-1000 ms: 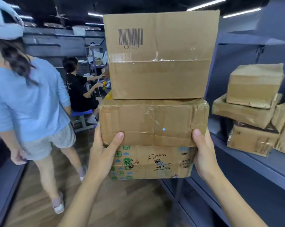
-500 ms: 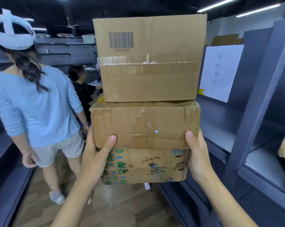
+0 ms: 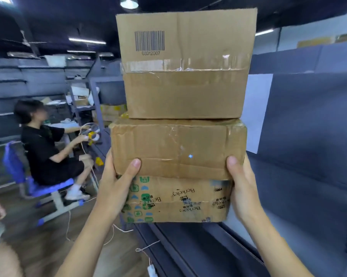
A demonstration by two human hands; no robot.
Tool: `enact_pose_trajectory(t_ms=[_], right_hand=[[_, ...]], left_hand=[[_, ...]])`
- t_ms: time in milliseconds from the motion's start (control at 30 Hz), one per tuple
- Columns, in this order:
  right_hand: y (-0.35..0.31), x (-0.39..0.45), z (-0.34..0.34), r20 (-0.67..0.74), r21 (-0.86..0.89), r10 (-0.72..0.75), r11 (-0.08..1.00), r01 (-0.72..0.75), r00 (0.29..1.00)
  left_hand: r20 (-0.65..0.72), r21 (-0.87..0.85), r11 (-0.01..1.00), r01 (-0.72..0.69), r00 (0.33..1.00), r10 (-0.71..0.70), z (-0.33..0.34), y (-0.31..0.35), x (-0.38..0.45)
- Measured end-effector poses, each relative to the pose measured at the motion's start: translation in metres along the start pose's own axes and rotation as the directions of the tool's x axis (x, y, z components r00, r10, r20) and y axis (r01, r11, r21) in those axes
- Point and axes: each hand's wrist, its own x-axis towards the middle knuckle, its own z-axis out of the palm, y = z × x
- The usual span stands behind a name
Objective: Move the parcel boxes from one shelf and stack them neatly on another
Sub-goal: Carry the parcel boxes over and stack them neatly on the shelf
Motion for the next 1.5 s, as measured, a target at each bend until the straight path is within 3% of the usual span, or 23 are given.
enact_pose_trajectory(t_ms=[100, 300, 500, 633, 733, 967, 1167, 1300, 1433, 1500], right_hand=[[0.016, 0.016, -0.006, -0.086, -0.054, 0.000, 0.999, -0.005, 0.996], [0.040, 0.038, -0.012, -0.289, -0.173, -0.070, 0.985, 0.020, 0.955], [0.051, 0.061, -0.007, -0.509, -0.331, -0.151, 0.943, -0.030, 0.848], [0.067, 0.077, 0.005, -0.587, -0.439, -0.194, 0.892, -0.107, 0.786], [0.084, 0.085, 0.013, -0.648, -0.491, -0.237, 0.857, -0.159, 0.724], [0.101, 0.095, 0.021, -0.713, -0.509, -0.253, 0.828, -0.235, 0.654], [0.094, 0.101, 0.014, -0.714, -0.517, -0.207, 0.801, -0.303, 0.669], [0.089, 0.084, 0.022, -0.741, -0.478, -0.187, 0.822, -0.311, 0.645], [0.091, 0.050, 0.031, -0.770, -0.462, -0.150, 0.801, -0.380, 0.620], [0.085, 0.036, 0.034, -0.780, -0.446, -0.135, 0.805, -0.392, 0.611]], left_hand=[[0.058, -0.012, 1.000, 0.025, 0.998, -0.024, 0.019, -0.022, 0.033], [0.310, -0.172, 0.983, 0.071, 0.951, -0.014, 0.065, -0.062, 0.098], [0.556, -0.208, 0.967, 0.146, 0.831, -0.006, 0.112, -0.098, 0.163], [0.646, -0.242, 0.956, 0.168, 0.762, 0.029, 0.127, -0.123, 0.194], [0.671, -0.261, 0.955, 0.145, 0.738, 0.071, 0.138, -0.139, 0.212], [0.698, -0.270, 0.955, 0.124, 0.709, 0.105, 0.159, -0.163, 0.225], [0.727, -0.189, 0.979, 0.071, 0.681, 0.091, 0.164, -0.173, 0.220], [0.692, -0.132, 0.991, 0.011, 0.717, 0.085, 0.172, -0.167, 0.226], [0.634, 0.099, 0.995, -0.019, 0.772, -0.048, 0.155, -0.150, 0.202], [0.592, 0.139, 0.986, -0.092, 0.806, -0.008, 0.139, -0.137, 0.183]])
